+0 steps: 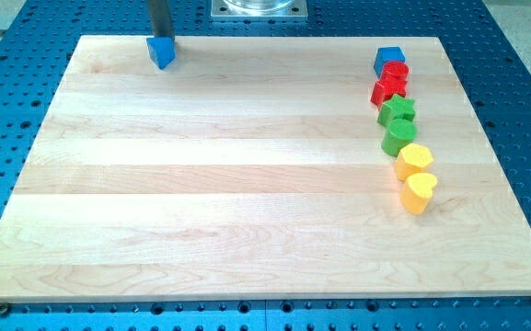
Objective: Place the triangle into the center of the board
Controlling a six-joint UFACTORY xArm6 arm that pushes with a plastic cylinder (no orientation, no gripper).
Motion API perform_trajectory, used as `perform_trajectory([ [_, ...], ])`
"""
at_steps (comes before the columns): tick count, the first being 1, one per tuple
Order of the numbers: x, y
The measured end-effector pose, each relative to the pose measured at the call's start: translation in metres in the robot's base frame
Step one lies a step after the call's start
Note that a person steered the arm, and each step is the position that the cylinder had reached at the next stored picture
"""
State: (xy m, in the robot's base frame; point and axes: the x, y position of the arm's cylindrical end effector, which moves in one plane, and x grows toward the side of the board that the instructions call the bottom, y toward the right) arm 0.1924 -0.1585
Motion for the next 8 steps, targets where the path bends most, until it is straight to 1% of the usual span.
perform_trajectory([
  [1,0.008,0.000],
  [3,0.128,0.029],
  [4,0.134,0.016],
  [5,0.126,-0.018],
  [6,0.157,-0.025],
  [7,0.164,0.036],
  [8,0.190,0.104],
])
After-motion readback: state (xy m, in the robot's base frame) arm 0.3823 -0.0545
